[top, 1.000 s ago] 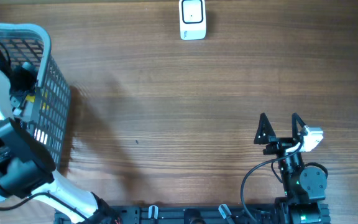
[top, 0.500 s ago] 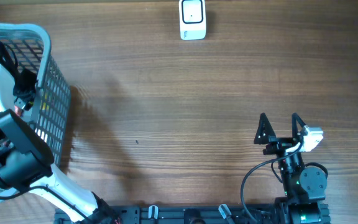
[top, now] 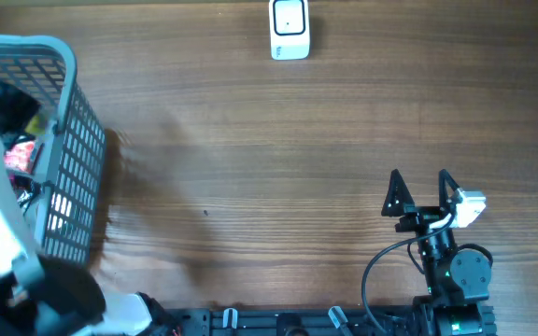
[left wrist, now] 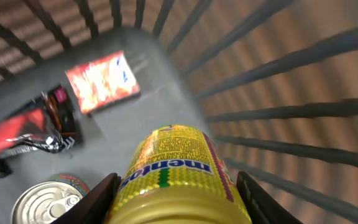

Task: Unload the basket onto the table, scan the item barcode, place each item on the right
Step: 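Carry the yellow tube out and set it on the table center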

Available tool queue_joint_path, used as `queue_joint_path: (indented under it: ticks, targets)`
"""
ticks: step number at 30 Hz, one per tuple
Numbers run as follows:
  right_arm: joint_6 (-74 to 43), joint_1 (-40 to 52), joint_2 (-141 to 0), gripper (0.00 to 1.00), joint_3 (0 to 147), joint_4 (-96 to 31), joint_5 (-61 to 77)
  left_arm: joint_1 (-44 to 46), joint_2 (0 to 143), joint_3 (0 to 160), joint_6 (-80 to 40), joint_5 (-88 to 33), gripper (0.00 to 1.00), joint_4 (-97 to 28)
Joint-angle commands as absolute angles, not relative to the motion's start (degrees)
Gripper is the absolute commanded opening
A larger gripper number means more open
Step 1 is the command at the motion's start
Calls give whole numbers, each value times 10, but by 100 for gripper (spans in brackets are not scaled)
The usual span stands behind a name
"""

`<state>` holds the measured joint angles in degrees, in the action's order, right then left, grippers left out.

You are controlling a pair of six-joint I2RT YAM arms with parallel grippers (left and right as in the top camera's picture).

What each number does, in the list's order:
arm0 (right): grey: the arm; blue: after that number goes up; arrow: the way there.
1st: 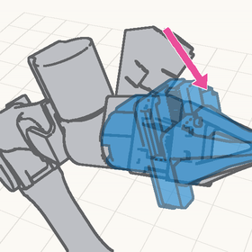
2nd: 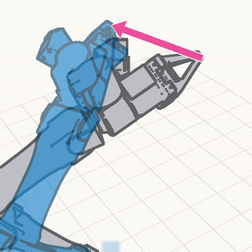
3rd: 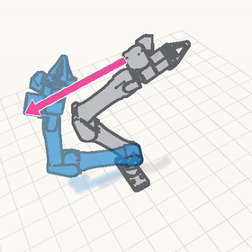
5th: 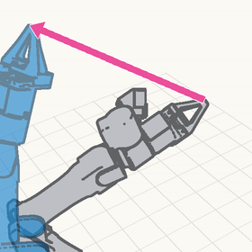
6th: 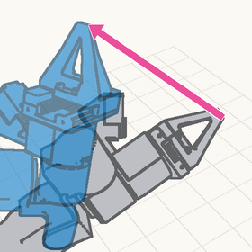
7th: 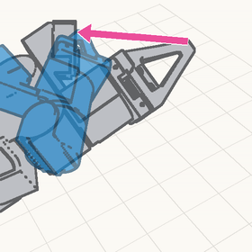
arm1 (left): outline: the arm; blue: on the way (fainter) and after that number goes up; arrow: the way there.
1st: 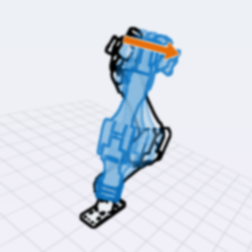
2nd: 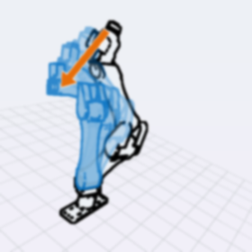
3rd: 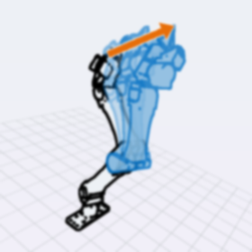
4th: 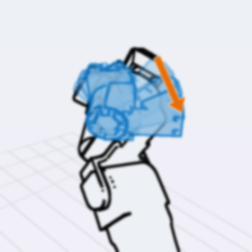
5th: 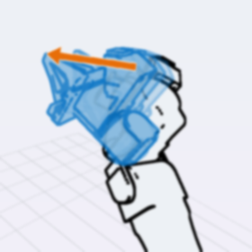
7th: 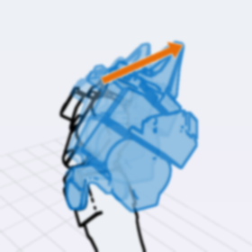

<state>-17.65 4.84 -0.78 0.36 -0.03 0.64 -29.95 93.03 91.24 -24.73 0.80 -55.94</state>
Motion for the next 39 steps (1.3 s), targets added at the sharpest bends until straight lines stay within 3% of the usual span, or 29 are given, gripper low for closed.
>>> queue_joint_path:
  ticks: [1,7,13,22,26,33,34,36,39]
  targets:
    - [-167,51,-4,100,3,1,14,-299,809,935,-283,-25,43,-552]
    - [-166,51,-4,100,3,1,13,-298,655,934,-357,-172,44,-503]
    - [-166,51,-4,99,3,1,13,-233,655,934,-365,-187,45,-514]
    - [-166,51,-4,100,3,1,13,46,927,934,-362,-159,49,-503]
    - [-166,51,-4,100,3,1,14,120,1081,934,-362,-121,49,-504]
    - [-166,51,-4,100,3,1,13,182,1196,934,-362,-37,52,-504]
    - [-167,51,-4,100,3,1,13,188,1198,934,-362,-30,55,-503]
    - [-167,51,-4,100,3,1,13,193,1198,934,-362,-21,70,-503]
    - [-167,51,-4,100,3,1,13,194,1198,934,-362,-18,80,-504]
